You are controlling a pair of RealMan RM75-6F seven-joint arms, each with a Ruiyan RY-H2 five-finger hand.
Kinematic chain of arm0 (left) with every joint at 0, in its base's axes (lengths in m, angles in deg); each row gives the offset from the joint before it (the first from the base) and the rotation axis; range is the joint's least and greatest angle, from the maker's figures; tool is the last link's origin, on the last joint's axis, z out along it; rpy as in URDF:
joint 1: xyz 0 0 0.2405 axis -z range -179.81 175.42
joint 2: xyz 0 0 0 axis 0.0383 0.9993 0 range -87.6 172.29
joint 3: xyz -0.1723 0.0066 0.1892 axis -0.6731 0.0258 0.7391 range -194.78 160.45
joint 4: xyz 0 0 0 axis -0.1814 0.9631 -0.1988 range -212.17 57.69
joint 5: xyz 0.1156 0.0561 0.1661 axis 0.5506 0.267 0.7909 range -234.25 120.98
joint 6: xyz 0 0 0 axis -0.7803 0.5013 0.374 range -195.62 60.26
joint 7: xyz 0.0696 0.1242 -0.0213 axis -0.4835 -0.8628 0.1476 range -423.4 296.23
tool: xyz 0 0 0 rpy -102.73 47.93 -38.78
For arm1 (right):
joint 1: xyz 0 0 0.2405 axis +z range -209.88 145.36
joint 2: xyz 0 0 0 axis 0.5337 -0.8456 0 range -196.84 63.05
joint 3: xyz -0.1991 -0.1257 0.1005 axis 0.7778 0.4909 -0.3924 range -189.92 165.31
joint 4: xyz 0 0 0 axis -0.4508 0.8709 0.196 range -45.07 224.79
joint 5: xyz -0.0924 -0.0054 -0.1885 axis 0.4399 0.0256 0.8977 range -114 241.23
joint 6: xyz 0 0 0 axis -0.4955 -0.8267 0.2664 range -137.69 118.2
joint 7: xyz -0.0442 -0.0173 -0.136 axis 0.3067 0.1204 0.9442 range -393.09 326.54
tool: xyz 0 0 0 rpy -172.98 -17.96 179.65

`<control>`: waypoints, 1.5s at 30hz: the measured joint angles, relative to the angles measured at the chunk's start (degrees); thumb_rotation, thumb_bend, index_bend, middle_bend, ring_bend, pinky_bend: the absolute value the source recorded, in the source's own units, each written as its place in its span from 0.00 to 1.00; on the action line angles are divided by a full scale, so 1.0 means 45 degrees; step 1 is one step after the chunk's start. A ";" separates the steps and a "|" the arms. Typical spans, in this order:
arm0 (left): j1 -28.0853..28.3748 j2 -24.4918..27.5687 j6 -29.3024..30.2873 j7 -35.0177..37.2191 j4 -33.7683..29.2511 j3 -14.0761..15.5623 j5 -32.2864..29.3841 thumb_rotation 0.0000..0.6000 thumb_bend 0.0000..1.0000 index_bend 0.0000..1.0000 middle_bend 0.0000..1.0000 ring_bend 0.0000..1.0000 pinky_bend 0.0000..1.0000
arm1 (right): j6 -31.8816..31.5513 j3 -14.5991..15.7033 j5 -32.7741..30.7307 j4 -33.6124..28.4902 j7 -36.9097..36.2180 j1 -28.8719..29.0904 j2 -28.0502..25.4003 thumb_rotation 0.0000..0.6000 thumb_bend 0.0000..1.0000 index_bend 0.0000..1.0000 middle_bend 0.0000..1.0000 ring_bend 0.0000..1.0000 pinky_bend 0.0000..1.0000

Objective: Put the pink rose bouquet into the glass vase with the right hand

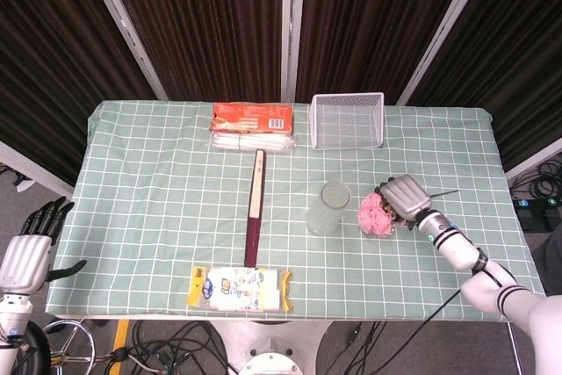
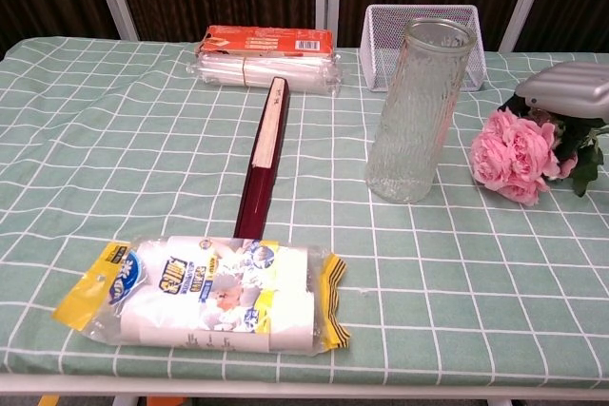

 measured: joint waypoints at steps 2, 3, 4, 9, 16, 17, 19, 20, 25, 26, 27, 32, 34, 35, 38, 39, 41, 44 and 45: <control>-0.0002 0.0016 -0.0004 -0.0026 -0.0031 0.0000 -0.0007 1.00 0.00 0.07 0.00 0.00 0.12 | -0.0219 -0.0032 -0.0032 -0.0171 0.0015 -0.0052 -0.0171 1.00 0.12 0.54 0.49 0.43 0.66; -0.0001 0.0020 -0.0004 -0.0040 -0.0040 -0.0001 -0.0005 1.00 0.00 0.07 0.00 0.00 0.12 | -0.0342 -0.0060 -0.0049 -0.0274 0.0024 -0.0078 -0.0275 1.00 0.12 0.54 0.49 0.44 0.66; 0.0001 0.0024 -0.0006 -0.0050 -0.0052 -0.0001 -0.0002 1.00 0.00 0.07 0.00 0.00 0.12 | -0.0473 -0.0102 -0.0073 -0.0393 0.0035 -0.0100 -0.0403 1.00 0.12 0.54 0.49 0.44 0.66; 0.0022 0.0008 -0.0040 -0.0107 -0.0073 0.0004 0.0009 1.00 0.00 0.07 0.00 0.00 0.12 | -0.1345 -0.0549 -0.0314 -0.1593 0.0111 -0.0248 -0.1569 1.00 0.12 0.54 0.49 0.43 0.66; 0.0100 -0.0067 -0.0121 -0.0266 -0.0121 0.0015 0.0063 1.00 0.00 0.07 0.00 0.00 0.12 | -0.2588 -0.1558 -0.1108 -0.4713 -0.0250 -0.0677 -0.4163 1.00 0.12 0.54 0.49 0.43 0.66; 0.0112 -0.0069 -0.0127 -0.0302 -0.0147 0.0016 0.0075 1.00 0.00 0.07 0.00 0.00 0.12 | -0.2711 -0.1766 -0.1318 -0.5346 -0.0442 -0.0754 -0.4688 1.00 0.12 0.54 0.49 0.43 0.66; 0.0142 -0.0060 -0.0151 -0.0393 -0.0214 0.0016 0.0096 1.00 0.00 0.07 0.00 0.00 0.12 | -0.2865 -0.2096 -0.1619 -0.6290 -0.0796 -0.0857 -0.5479 1.00 0.12 0.54 0.49 0.43 0.66; 0.0153 -0.0053 -0.0157 -0.0433 -0.0248 0.0013 0.0099 1.00 0.00 0.07 0.00 0.00 0.12 | -0.2973 -0.2329 -0.1794 -0.6896 -0.1047 -0.0915 -0.6003 1.00 0.12 0.54 0.49 0.43 0.66; 0.0172 -0.0031 -0.0169 -0.0534 -0.0354 0.0012 0.0096 1.00 0.00 0.07 0.00 0.00 0.12 | -0.3419 -0.3229 -0.2259 -0.8981 -0.2304 -0.1066 -0.7512 1.00 0.11 0.54 0.49 0.43 0.65; 0.0166 -0.0031 -0.0169 -0.0523 -0.0354 0.0016 0.0091 1.00 0.00 0.07 0.00 0.00 0.12 | -0.3520 -0.3404 -0.2328 -0.9338 -0.2740 -0.1088 -0.7638 1.00 0.10 0.55 0.49 0.43 0.65; 0.0159 -0.0033 -0.0167 -0.0508 -0.0348 0.0020 0.0084 1.00 0.00 0.07 0.00 0.00 0.12 | -0.3588 -0.3522 -0.2380 -0.9581 -0.3099 -0.1104 -0.7679 1.00 0.10 0.55 0.50 0.43 0.64; 0.0114 -0.0035 -0.0166 -0.0374 -0.0243 0.0041 0.0027 1.00 0.00 0.07 0.00 0.00 0.12 | -0.3884 -0.4077 -0.2607 -1.0776 -0.5606 -0.1166 -0.7561 1.00 0.10 0.55 0.50 0.43 0.64; 0.0094 -0.0020 -0.0161 -0.0320 -0.0213 0.0037 -0.0007 1.00 0.00 0.07 0.00 0.00 0.12 | -0.3979 -0.4266 -0.2656 -1.1122 -0.6577 -0.1172 -0.7426 1.00 0.10 0.55 0.50 0.43 0.64; 0.0087 -0.0016 -0.0153 -0.0293 -0.0203 0.0032 -0.0019 1.00 0.00 0.07 0.00 0.00 0.12 | -0.4037 -0.4398 -0.2688 -1.1341 -0.7205 -0.1169 -0.7322 1.00 0.10 0.55 0.50 0.43 0.64; 0.0070 -0.0008 -0.0149 -0.0219 -0.0155 0.0022 -0.0051 1.00 0.00 0.07 0.00 0.00 0.12 | -0.4136 -0.4794 -0.2798 -1.1883 -0.8544 -0.1117 -0.7045 1.00 0.10 0.55 0.50 0.43 0.64; 0.0068 -0.0014 -0.0152 -0.0206 -0.0141 0.0023 -0.0055 1.00 0.00 0.07 0.00 0.00 0.12 | -0.4154 -0.4937 -0.2849 -1.2055 -0.8818 -0.1086 -0.6949 1.00 0.10 0.55 0.50 0.43 0.64; 0.0068 -0.0037 -0.0157 -0.0184 -0.0108 0.0025 -0.0056 1.00 0.00 0.07 0.00 0.00 0.12 | -0.4179 -0.5211 -0.3000 -1.2386 -0.9153 -0.1010 -0.6727 1.00 0.10 0.55 0.50 0.43 0.64; 0.0062 -0.0083 -0.0165 -0.0154 -0.0053 0.0032 -0.0060 1.00 0.00 0.07 0.00 0.00 0.12 | -0.4196 -0.5379 -0.3214 -1.2797 -0.9415 -0.0938 -0.6424 1.00 0.10 0.55 0.50 0.43 0.64; 0.0060 -0.0089 -0.0169 -0.0146 -0.0038 0.0036 -0.0062 1.00 0.00 0.07 0.00 0.00 0.12 | -0.4193 -0.5410 -0.3278 -1.2882 -0.9442 -0.0921 -0.6332 1.00 0.10 0.55 0.50 0.43 0.64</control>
